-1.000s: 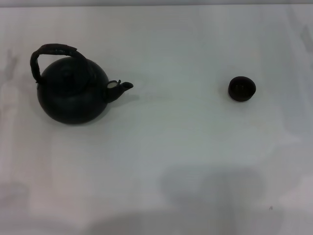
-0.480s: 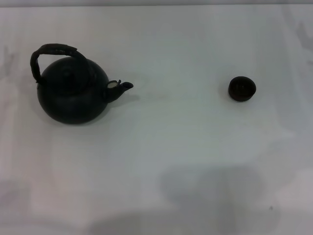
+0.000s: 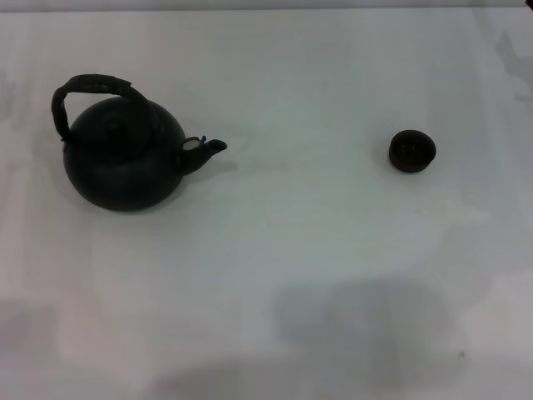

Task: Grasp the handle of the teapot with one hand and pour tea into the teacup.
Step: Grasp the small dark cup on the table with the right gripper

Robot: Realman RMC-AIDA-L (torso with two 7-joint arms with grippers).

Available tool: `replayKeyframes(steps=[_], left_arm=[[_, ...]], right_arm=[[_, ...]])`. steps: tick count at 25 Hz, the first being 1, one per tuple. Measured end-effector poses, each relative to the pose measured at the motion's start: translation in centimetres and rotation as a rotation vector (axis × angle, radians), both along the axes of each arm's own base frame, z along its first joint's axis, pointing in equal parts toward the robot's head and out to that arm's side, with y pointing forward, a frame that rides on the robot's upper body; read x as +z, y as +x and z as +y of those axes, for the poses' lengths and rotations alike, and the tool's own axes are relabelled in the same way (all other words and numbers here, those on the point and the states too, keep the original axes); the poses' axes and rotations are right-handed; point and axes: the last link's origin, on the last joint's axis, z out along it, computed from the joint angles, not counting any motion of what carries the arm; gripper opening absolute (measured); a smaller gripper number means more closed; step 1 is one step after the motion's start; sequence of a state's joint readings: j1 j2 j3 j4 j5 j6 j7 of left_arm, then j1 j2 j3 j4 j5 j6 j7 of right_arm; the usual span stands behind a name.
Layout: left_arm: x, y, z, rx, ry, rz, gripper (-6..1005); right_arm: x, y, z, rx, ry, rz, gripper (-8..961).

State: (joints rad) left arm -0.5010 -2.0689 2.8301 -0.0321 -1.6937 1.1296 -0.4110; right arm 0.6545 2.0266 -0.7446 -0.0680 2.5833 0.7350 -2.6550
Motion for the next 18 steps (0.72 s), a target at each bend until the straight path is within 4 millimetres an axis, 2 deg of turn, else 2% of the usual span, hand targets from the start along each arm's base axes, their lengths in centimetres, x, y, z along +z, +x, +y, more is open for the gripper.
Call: replayKeyframes(steps=[8, 18], left_arm=[[0.99, -0.06, 0.53, 0.012, 0.040, 0.000, 878], [0.51, -0.22, 0.19, 0.023, 0.034, -0.017, 878]], right_arm=[[-0.01, 0.05, -0.04, -0.005, 0.005, 0.005, 845], [-0.29, 0.35, -0.38, -0.015, -0.004, 0.007, 845]])
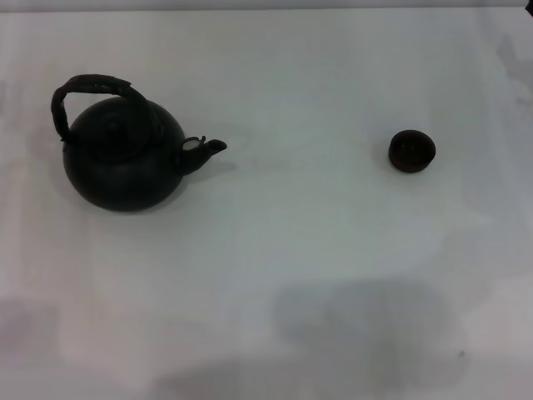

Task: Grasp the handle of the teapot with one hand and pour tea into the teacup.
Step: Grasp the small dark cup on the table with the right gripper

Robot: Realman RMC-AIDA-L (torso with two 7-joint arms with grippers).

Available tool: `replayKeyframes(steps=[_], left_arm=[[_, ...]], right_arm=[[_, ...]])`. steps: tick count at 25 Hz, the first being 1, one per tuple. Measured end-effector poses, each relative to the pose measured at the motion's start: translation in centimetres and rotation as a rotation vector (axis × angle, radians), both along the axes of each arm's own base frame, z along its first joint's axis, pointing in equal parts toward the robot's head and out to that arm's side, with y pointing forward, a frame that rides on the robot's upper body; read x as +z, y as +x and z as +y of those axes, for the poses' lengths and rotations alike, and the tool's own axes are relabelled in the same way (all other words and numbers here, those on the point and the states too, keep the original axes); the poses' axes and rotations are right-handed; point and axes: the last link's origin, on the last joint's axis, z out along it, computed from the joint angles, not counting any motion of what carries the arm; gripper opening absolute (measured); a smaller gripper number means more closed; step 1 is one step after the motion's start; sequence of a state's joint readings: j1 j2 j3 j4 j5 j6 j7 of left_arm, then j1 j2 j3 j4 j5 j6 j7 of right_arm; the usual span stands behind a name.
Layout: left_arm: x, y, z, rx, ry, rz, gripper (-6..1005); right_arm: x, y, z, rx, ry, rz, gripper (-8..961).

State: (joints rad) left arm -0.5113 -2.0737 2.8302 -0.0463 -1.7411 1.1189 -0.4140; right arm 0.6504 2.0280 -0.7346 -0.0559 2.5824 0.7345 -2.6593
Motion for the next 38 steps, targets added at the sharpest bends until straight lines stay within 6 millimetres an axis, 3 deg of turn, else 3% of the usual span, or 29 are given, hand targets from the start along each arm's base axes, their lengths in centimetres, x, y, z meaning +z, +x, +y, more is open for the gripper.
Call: replayKeyframes(steps=[8, 17, 26, 38], left_arm=[[-0.9, -0.5, -1.7, -0.019, 0.010, -0.134, 878], [-1.4, -1.1, -4.1, -0.027, 0.023, -0.152, 878], [-1.2, -1.4, -6.2, -0.086, -0.046, -0.048, 878], [-1.3, -1.1, -5.9, -0.115, -0.082, -0.017, 877]], right_arm=[[-0.5, 0.4, -0.5, -0.009, -0.022, -0.003, 845], [-1.0, 0.4, -0.8, -0.014, -0.038, 0.003, 844], [-1.9, -1.6, 0.6, 0.038, -0.072, 0.004, 845], [-2.2, -1.2, 0.0, 0.029, -0.073, 0.035, 844]])
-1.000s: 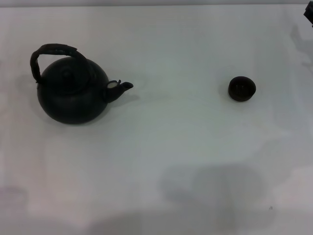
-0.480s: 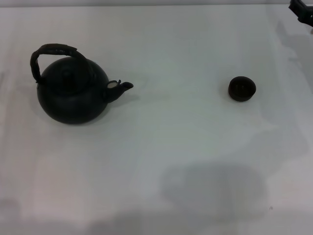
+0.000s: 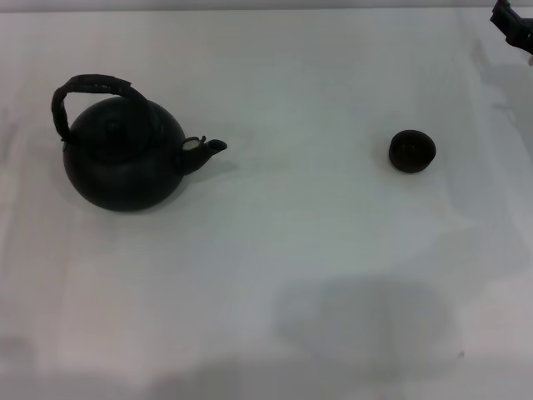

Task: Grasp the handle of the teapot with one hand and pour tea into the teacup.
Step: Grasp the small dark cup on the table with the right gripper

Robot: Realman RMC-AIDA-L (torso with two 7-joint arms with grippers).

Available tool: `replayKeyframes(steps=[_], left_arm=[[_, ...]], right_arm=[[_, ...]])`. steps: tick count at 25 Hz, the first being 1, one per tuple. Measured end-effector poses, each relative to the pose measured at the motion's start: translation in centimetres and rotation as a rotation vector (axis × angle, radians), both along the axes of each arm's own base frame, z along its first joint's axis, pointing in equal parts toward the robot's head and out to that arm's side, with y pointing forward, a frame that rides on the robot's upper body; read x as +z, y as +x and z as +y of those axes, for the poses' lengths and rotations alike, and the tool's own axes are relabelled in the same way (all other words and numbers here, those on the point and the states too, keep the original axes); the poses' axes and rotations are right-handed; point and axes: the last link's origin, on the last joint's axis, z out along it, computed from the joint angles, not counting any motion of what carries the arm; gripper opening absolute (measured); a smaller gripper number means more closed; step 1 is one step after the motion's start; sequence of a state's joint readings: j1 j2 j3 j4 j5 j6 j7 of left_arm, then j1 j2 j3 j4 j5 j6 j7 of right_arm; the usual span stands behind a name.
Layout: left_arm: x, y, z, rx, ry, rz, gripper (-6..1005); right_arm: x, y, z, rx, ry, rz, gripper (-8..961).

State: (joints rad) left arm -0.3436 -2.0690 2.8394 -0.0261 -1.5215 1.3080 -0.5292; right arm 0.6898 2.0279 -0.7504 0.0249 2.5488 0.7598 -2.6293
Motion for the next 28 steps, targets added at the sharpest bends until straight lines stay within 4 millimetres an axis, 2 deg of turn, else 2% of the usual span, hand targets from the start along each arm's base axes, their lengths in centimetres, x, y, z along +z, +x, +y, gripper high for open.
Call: replayKeyframes(steps=[7, 13, 19, 23, 24, 28], left_arm=[[-0.7, 1.8, 2.0, -0.080, -0.067, 0.045, 877], [-1.0, 1.7, 1.7, -0.080, -0.081, 0.046, 877], [-1.3, 1.4, 1.0, -0.066, -0.085, 0.034, 877], [-1.7, 1.1, 0.3, -0.055, -0.087, 0.016, 876], [-1.7, 1.1, 0.3, -0.055, -0.087, 0.016, 876], [-1.9, 0.9, -0.3, -0.040, -0.084, -0.001, 876]], right_arm=[[0.3, 1.1, -1.3, -0.007, 0.018, 0.004, 844], [0.0, 0.5, -1.2, 0.028, 0.005, 0.035, 845], [1.3, -3.5, 0.8, 0.258, -0.140, 0.110, 845], [1.6, -7.7, 2.8, 0.384, -0.346, 0.028, 844], [1.6, -7.7, 2.8, 0.384, -0.346, 0.028, 844], [1.9, -10.4, 3.9, 0.445, -0.495, -0.080, 843]])
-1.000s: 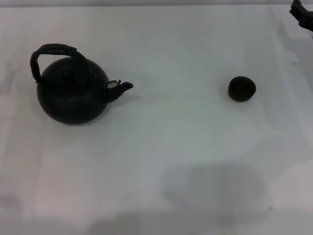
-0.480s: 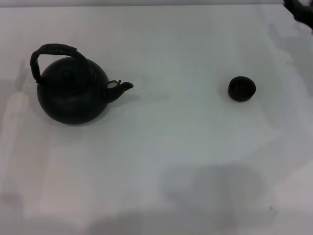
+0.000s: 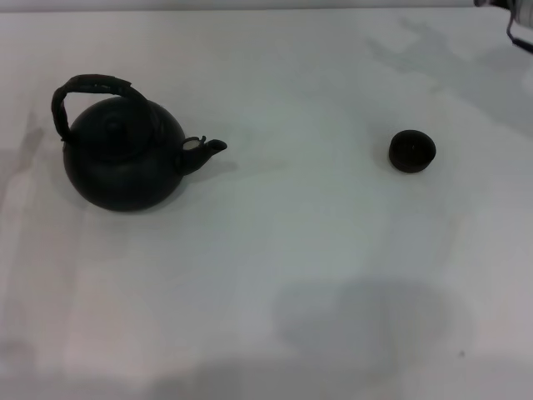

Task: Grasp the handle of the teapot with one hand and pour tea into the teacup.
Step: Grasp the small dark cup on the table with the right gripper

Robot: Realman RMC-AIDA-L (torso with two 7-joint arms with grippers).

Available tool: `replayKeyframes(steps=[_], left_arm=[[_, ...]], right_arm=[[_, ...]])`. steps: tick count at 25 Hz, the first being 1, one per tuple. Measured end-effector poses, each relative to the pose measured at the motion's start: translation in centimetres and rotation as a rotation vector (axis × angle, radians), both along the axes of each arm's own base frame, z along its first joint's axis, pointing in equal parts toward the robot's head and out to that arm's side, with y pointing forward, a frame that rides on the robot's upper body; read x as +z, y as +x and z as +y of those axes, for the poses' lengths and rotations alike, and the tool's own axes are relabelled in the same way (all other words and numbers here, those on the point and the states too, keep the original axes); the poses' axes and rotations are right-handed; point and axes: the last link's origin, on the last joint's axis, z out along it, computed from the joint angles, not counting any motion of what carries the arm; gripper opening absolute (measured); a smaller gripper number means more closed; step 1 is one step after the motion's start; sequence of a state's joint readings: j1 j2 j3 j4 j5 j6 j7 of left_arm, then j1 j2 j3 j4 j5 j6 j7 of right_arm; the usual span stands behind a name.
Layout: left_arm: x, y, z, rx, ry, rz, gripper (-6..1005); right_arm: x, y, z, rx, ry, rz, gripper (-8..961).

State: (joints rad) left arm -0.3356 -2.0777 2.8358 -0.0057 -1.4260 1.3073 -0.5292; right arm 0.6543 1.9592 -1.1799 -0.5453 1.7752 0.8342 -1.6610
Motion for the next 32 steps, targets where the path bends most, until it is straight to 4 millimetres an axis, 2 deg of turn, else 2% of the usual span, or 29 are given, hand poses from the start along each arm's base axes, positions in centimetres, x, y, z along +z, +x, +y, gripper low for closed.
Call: replayKeyframes(steps=[7, 13, 19, 22, 26, 32], left_arm=[[-0.3, -0.3, -0.7, 0.020, 0.003, -0.023, 876], [-0.5, -0.2, -0.7, 0.022, 0.003, -0.038, 876], [-0.3, 0.0, 0.2, 0.027, 0.007, -0.044, 877], [-0.2, -0.1, 0.4, 0.031, 0.016, -0.050, 877], [-0.2, 0.0, 0.8, 0.035, 0.018, -0.055, 877], [0.0, 0.3, 1.3, 0.024, 0.018, -0.049, 877]], right_arm=[[0.0, -4.0, -0.4, 0.151, -0.202, -0.181, 842], [-1.2, -7.3, -1.7, 0.160, -0.411, -0.392, 841], [-2.4, -9.8, -2.6, 0.170, -0.489, -0.534, 839], [-3.2, -10.3, -2.8, 0.143, -0.527, -0.603, 838], [-4.7, -9.6, -3.3, 0.062, -0.556, -0.745, 836], [-5.7, -8.7, -3.5, 0.008, -0.560, -0.823, 835]])
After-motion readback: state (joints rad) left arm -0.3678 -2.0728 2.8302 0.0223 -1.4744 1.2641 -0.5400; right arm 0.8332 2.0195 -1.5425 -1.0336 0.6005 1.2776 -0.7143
